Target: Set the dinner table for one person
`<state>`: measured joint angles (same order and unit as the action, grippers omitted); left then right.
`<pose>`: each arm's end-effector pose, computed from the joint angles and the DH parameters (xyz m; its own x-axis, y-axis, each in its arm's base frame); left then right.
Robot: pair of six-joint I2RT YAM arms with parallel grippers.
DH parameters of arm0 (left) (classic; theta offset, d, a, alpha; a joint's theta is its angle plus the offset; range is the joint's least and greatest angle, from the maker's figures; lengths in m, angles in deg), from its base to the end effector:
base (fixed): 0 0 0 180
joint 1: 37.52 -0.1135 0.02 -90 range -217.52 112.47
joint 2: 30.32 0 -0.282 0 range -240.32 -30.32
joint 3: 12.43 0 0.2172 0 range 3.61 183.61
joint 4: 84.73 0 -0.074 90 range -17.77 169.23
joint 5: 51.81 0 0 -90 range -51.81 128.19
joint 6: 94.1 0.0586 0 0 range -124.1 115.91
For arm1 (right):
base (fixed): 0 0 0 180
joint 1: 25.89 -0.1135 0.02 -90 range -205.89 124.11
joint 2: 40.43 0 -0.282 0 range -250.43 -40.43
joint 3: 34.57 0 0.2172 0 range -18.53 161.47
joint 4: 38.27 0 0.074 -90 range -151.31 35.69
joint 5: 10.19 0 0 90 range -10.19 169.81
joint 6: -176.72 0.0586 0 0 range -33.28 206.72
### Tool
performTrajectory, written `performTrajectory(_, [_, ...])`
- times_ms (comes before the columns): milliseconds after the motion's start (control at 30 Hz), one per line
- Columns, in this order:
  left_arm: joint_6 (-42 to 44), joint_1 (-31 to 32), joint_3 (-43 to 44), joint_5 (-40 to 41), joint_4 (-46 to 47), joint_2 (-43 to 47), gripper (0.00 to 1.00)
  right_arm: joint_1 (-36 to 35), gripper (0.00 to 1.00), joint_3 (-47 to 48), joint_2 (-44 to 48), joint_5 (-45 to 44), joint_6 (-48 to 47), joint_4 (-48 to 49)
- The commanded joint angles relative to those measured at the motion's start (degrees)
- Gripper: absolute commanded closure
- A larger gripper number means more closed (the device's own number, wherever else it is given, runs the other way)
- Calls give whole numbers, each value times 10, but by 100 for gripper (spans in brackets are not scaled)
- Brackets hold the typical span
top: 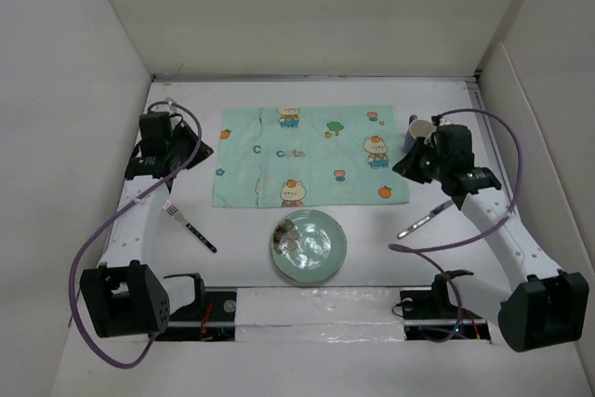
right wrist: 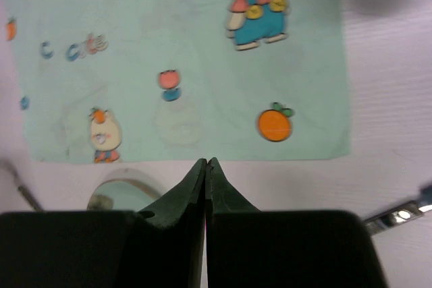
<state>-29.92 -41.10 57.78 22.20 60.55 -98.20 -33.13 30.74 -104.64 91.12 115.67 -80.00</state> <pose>0.2414 -0.0011 0.3138 -0.5562 -0.4543 -0.6958 -0.0779 0.8622 -0.5006 0.2111 0.0384 0.2860 -0.6965 0.3900 -0.6023 0.0753 0.8745 0.4791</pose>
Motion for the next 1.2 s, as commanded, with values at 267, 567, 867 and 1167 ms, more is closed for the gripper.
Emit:
performTrajectory(267, [-5,16,79,-140,27,42,96,-225,48,-126,3,143,37,74])
performTrajectory(567, [-120,16,201,-275,175,81,68,-276,34,-208,-69,182,63,194])
performTrajectory(867, [-1,46,298,-157,57,51,58,-265,45,-248,-199,217,104,354])
performTrajectory(1167, [74,173,327,-33,-18,27,50,-247,88,-245,-240,227,104,405])
